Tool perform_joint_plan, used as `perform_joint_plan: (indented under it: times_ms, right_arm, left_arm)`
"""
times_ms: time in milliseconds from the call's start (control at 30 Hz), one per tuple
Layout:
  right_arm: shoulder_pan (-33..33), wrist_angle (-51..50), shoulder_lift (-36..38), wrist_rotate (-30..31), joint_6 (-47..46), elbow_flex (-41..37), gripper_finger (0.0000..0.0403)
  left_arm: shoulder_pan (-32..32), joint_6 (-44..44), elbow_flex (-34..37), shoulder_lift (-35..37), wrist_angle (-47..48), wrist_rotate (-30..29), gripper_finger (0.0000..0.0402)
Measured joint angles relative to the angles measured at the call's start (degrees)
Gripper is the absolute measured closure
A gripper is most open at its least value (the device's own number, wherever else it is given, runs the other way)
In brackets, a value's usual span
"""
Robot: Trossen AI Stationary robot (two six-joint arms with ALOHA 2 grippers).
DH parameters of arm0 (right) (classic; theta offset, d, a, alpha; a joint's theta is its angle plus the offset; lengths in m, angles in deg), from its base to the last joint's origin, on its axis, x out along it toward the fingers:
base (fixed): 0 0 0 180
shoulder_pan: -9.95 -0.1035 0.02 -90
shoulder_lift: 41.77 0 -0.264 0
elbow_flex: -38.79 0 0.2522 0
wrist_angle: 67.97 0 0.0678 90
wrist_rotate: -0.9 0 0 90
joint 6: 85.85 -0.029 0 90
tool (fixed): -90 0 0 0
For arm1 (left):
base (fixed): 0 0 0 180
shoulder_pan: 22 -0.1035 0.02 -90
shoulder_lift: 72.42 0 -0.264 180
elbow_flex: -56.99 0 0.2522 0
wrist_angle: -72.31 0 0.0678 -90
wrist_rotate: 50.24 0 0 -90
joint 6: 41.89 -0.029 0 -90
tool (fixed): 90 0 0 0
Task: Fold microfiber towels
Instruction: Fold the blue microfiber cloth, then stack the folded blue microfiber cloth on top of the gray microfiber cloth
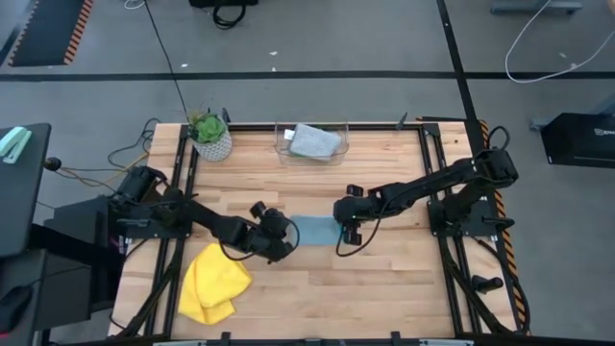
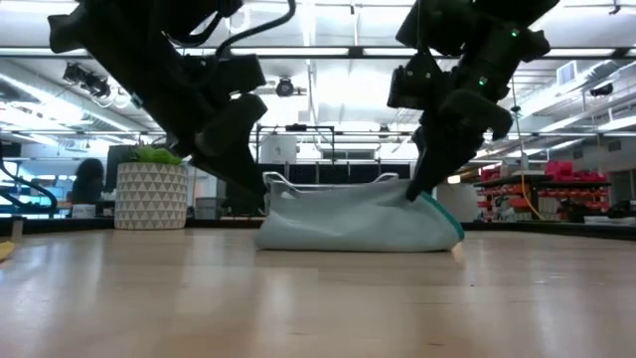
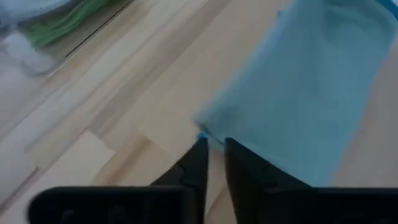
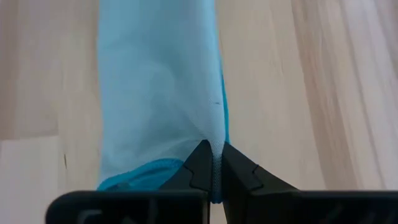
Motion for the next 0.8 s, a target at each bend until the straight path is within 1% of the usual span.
perform_joint_plan:
  times_ms: [167, 233, 333, 400, 500, 633, 733, 800]
  right_arm:
    - [0.67, -0.34, -0.47, -1.11, -1.98, 0.03, 0.0378]
    - [0.73, -0.25, -0.33, -1.11, -2.48, 0.03, 0.0369]
    - [0.66, -0.22, -0.17, -1.27, -2.74, 0.05, 0.0337]
    - [0.68, -1.49, 0.19, -1.29, -3.83, 0.05, 0.0307]
    - [0.68, -4.81, 2.42, -1.29, -6.05, 0.23, 0.0257]
    - [-0.11, -9.09, 7.58, -1.25, -12.06, 0.68, 0.0206]
    - [-2.27, -8.42, 10.75, -0.88, -16.25, 0.68, 0.0191]
    - [-4.03, -6.21, 11.19, 1.16, -18.34, 0.59, 0.0199]
  left_arm:
    - [-1.88, -4.47, -0.07, 0.02, 0.28, 3.29, 0.0263]
    - [-2.59, -6.28, -0.07, 0.04, 0.24, 4.38, 0.0233]
    - [-3.87, -10.31, -0.07, 0.76, 0.35, 7.25, 0.0202]
    - [-5.10, -13.11, -0.22, 0.97, -0.82, 9.69, 0.0197]
    - [-7.13, -16.84, -0.09, 1.38, -0.34, 12.01, 0.0214]
    - [-9.26, -21.29, -0.09, 1.40, -0.68, 13.14, 0.0272]
    - [-10.28, -24.18, -0.09, 1.40, -2.08, 13.29, 0.0328]
    - [-10.77, -25.87, -0.09, 1.40, -3.80, 13.25, 0.0368]
